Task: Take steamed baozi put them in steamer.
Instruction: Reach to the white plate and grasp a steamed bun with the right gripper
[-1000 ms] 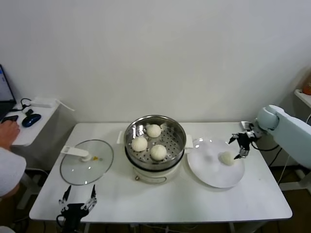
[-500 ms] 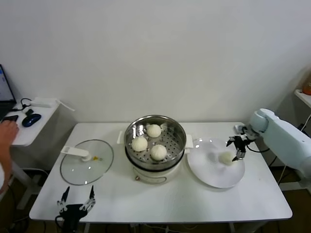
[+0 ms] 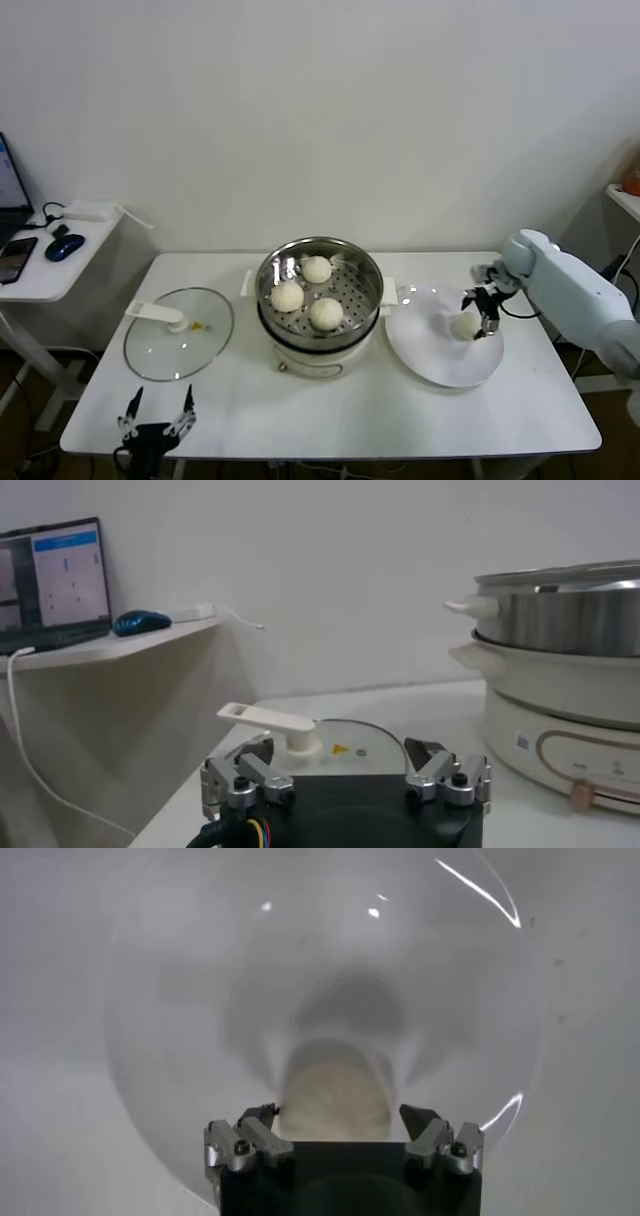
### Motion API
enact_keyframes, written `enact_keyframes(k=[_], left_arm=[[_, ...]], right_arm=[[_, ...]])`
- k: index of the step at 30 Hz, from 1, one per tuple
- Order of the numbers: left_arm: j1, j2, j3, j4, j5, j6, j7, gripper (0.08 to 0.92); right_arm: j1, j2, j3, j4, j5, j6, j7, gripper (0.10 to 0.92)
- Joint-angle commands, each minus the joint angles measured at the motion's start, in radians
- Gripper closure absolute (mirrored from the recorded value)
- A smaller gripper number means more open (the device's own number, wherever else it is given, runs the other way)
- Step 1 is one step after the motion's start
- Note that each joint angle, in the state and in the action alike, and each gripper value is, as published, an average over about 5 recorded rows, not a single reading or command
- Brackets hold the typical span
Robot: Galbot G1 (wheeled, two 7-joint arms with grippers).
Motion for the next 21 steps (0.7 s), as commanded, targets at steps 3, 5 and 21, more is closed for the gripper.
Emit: enact_keyframes(k=[3, 5, 21], left_arm=[[0.001, 0.000, -0.001, 0.001, -0.001, -0.001, -0.001, 0.177], [0.001, 0.000, -0.001, 0.002, -0.002, -0.001, -0.001, 0.177], [-0.003, -0.001, -0.001, 0.005, -0.005, -0.002, -0.001, 0.177]], right_arm=[[-0.006, 0.022, 0.015, -0.026, -0.035, 0.009, -0.013, 0.205], [-0.006, 0.022, 0.017, -0.025, -0.041, 0.011, -0.017, 0.216], [0.011, 0.013, 0.016, -0.007, -0.035, 0.016, -0.025, 0.330]])
